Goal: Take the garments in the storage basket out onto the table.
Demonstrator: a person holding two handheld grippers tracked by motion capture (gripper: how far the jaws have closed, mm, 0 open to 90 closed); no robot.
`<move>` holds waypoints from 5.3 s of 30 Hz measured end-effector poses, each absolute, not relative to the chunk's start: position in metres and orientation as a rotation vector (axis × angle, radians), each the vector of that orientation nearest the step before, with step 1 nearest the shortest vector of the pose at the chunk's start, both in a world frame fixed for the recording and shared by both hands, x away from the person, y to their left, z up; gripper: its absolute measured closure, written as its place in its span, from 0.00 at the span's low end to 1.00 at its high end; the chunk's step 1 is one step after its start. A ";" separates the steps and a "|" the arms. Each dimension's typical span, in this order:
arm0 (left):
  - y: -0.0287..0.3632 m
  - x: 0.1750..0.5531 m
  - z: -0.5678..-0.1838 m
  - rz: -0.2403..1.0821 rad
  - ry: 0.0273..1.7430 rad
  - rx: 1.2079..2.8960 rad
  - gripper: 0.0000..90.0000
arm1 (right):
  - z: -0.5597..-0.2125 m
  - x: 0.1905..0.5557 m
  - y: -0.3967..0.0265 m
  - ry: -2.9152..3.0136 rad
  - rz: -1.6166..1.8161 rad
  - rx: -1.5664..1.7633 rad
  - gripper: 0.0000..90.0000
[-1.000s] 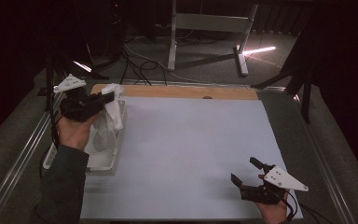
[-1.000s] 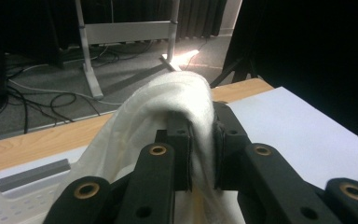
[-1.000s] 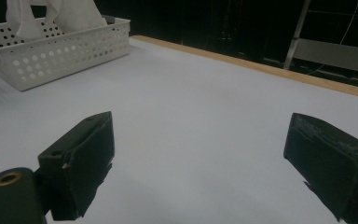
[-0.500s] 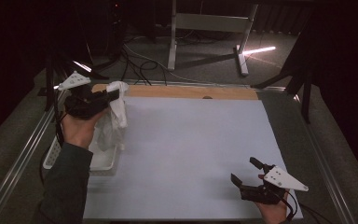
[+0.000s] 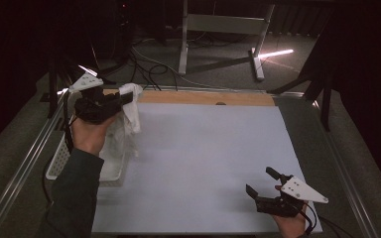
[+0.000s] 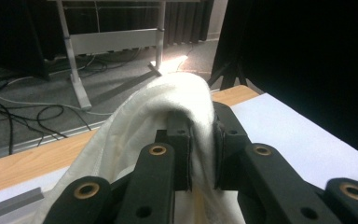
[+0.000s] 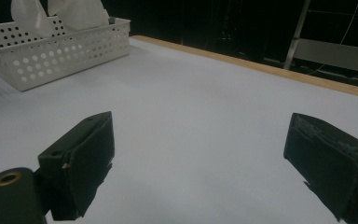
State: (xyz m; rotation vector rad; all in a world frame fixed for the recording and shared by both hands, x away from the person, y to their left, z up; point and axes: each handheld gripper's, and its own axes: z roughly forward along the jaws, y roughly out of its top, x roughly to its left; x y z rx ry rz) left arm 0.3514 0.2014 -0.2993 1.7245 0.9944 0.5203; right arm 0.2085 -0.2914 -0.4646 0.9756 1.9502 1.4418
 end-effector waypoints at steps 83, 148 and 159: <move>0.060 0.386 -0.297 0.236 0.758 1.706 0.89 | -0.463 0.207 -0.295 1.949 1.452 0.978 0.09; 0.077 0.355 -0.427 0.060 0.872 1.834 0.00 | -0.465 0.209 -0.292 1.955 1.440 0.978 0.09; 0.096 0.347 -0.425 0.126 0.869 1.795 0.00 | -0.465 0.209 -0.292 1.950 1.436 0.982 0.09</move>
